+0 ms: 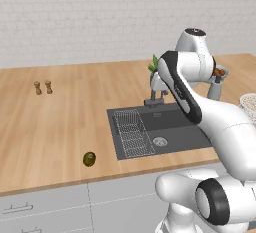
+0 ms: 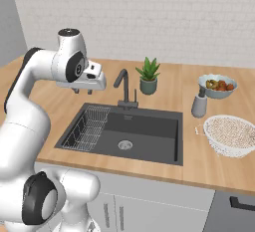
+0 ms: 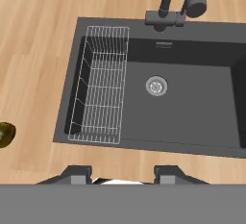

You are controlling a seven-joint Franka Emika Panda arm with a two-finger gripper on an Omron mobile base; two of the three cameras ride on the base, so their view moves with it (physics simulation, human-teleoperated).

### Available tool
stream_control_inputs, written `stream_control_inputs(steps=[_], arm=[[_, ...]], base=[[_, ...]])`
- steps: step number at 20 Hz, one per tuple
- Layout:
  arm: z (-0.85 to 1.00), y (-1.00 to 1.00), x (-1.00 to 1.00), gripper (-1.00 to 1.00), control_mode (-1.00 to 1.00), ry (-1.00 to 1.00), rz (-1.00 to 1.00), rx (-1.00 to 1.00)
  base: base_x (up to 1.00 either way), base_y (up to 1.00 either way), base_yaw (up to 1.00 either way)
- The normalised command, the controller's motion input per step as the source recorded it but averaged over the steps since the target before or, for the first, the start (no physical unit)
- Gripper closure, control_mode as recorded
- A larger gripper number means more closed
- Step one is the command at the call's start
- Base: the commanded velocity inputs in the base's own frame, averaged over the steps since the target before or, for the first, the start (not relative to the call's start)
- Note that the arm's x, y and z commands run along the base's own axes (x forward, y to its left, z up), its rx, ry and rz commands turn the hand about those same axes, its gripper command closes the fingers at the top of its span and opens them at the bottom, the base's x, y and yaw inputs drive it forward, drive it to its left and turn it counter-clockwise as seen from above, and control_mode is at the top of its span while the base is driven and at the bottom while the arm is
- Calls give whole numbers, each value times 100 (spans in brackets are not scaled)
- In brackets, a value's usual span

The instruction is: Put the colander in the sink, put the kiwi in the colander, and turn on the sink faucet and pour water over the colander.

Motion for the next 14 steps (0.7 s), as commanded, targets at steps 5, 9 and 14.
stream_control_inputs(steps=[5, 9, 14], arm=[[0, 0, -11, -100, -100, 0, 2, -3], [0, -6, -67, -100, -100, -28, 4, -1], [0, -45, -76, -100, -100, -30, -10, 5]], base=[[0, 0, 0], [0, 0, 0], [0, 0, 0]])
